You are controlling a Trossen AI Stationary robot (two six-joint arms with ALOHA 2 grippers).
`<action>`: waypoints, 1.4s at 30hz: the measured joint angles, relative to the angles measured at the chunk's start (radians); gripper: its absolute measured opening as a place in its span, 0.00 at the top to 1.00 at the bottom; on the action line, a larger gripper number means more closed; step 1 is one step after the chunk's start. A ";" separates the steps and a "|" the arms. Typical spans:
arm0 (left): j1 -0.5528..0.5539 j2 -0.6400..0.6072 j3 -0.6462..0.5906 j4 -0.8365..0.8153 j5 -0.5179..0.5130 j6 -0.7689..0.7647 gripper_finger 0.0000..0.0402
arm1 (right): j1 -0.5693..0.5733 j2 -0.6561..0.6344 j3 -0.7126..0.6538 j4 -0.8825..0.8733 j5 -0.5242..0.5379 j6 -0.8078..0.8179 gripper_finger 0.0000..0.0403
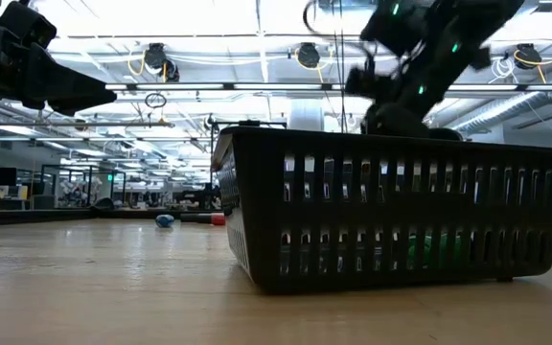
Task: Pick & Place Nail Polish
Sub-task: Put the dark green nail polish bottle into the black bin
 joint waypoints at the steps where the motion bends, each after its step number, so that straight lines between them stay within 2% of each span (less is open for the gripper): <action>1: 0.000 0.000 0.000 0.000 0.000 0.000 0.47 | -0.037 0.002 -0.014 0.017 -0.051 -0.002 0.51; 6: 0.000 0.000 0.000 0.000 0.000 0.000 0.47 | -0.179 0.001 -0.100 0.075 -0.216 0.001 0.53; 14: 0.000 0.000 0.000 0.000 0.000 0.000 0.47 | -0.260 0.001 -0.263 0.330 -0.245 -0.099 0.54; 18: 0.000 0.000 0.000 0.000 0.000 0.000 0.47 | -0.270 0.001 -0.312 0.376 -0.274 -0.100 0.55; 26: 0.000 0.000 0.000 0.000 0.000 0.000 0.47 | -0.270 0.007 -0.320 0.428 -0.274 -0.084 0.56; 35: 0.000 0.000 0.000 0.000 0.000 0.000 0.47 | -0.296 0.163 -0.270 0.454 -0.279 -0.047 0.56; 38: 0.000 0.000 0.000 0.000 -0.001 0.000 0.47 | -0.300 0.213 -0.262 0.484 -0.312 -0.044 0.57; 42: 0.000 0.000 0.000 0.000 0.000 0.000 0.47 | -0.297 0.237 -0.264 0.471 -0.319 -0.024 0.60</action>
